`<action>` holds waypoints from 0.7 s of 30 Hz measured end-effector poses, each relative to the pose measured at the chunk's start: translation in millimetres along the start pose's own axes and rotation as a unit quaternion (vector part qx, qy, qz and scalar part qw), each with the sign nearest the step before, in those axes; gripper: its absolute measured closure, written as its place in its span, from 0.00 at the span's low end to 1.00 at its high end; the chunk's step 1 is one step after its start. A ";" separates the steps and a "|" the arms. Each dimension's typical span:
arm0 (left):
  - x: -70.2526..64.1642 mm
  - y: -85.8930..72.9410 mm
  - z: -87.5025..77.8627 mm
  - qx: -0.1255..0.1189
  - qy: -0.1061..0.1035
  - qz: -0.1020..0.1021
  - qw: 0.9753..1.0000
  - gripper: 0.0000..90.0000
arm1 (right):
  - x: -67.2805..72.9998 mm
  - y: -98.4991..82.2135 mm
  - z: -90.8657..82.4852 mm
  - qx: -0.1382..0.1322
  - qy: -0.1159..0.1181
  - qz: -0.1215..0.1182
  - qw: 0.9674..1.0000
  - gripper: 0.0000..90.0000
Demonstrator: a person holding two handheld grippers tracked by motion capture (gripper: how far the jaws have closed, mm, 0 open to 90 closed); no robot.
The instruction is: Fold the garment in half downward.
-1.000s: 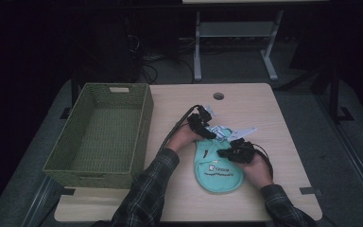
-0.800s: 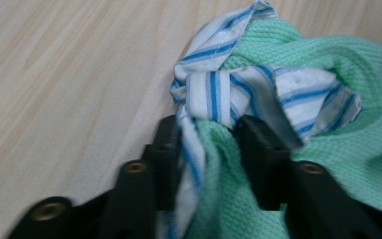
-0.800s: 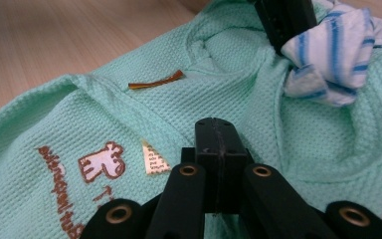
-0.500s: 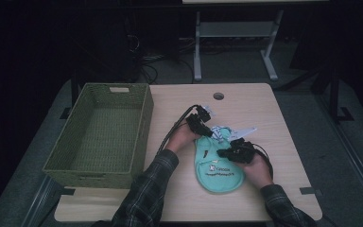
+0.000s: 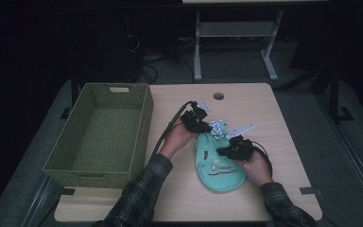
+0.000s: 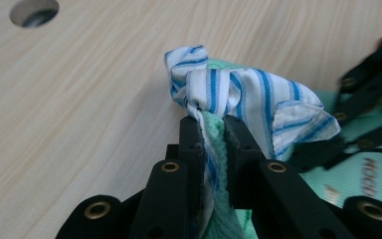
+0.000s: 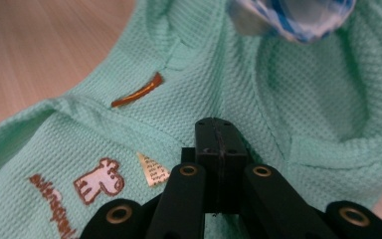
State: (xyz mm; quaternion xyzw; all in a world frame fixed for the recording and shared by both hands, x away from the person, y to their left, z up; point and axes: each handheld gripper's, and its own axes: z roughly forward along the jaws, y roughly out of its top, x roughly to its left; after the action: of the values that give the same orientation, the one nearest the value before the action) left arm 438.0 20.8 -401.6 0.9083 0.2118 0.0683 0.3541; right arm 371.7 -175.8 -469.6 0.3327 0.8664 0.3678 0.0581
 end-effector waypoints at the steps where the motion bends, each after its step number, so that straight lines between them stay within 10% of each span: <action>1: -3.9 0.6 -2.3 -0.011 -0.001 -0.005 1.000 0.89 | -0.6 1.0 0.8 0.000 -0.003 -0.002 1.000 1.00; 11: -21.1 -3.9 -22.3 -0.025 0.021 0.015 0.999 0.89 | -2.8 10.1 7.0 -0.006 -0.012 -0.002 1.000 1.00; 21: -18.8 -18.4 -32.5 -0.032 0.041 0.003 0.999 0.89 | 14.7 -11.7 -37.4 -0.013 -0.003 -0.014 1.000 1.00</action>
State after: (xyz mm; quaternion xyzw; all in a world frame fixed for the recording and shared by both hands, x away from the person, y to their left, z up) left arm 406.0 44.7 -389.4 0.8935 0.2215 0.1136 0.3737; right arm 341.1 -195.0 -448.3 0.3206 0.8659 0.3774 0.0706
